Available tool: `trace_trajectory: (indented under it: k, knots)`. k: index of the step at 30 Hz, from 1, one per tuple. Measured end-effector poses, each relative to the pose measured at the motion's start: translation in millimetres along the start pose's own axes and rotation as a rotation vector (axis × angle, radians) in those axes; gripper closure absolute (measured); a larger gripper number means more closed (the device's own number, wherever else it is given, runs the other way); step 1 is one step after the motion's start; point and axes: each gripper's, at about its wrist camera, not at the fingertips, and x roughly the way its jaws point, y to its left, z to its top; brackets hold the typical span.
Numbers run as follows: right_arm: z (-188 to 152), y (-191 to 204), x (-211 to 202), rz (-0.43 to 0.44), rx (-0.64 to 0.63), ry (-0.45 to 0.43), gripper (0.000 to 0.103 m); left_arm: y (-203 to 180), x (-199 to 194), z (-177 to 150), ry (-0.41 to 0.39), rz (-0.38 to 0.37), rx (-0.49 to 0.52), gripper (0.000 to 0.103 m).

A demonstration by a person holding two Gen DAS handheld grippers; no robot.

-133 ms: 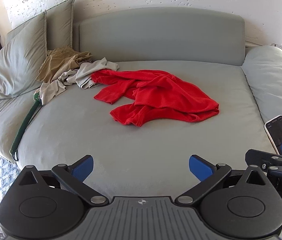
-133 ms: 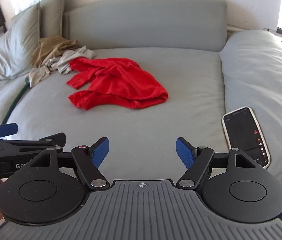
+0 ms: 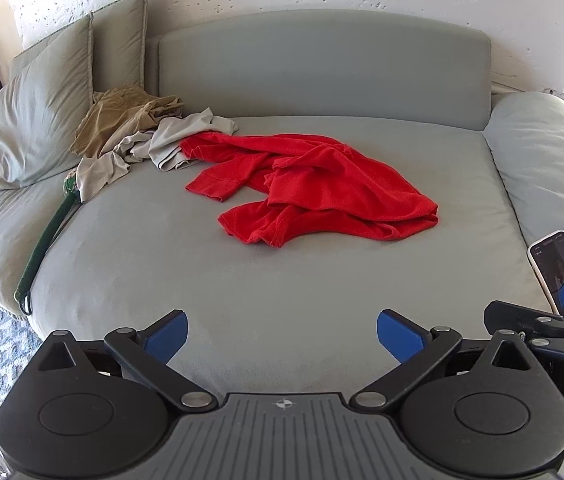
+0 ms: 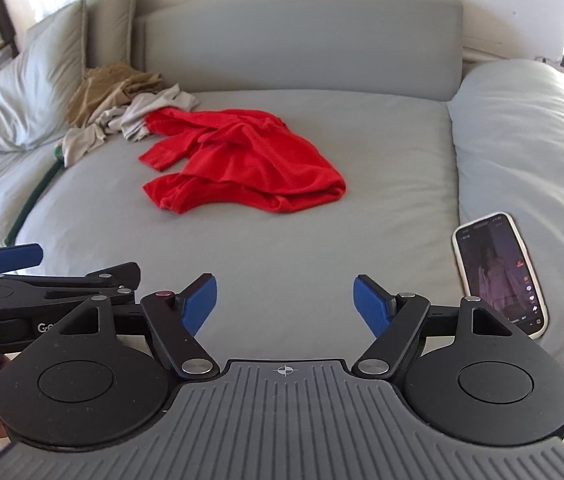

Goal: Fold clothes

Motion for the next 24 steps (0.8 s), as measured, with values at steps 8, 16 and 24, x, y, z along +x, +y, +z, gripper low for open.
trace_trajectory:
  k: [8,16,24]
  knots:
    - [-2.6,11.6,6.9,-0.023,-0.005,0.03,0.024,4.5,9.1,0.8,0.039,-0.005,-0.037,0.002]
    - [0.1,1.8,3.2,0.002,0.008,0.027,0.024,3.0,11.0,4.3,0.041,-0.001,-0.041,0.002]
    - [2.0,-0.6,3.4,0.003,0.011,0.029,0.023,2.3,10.4,5.2,0.041,0.0,-0.043,0.003]
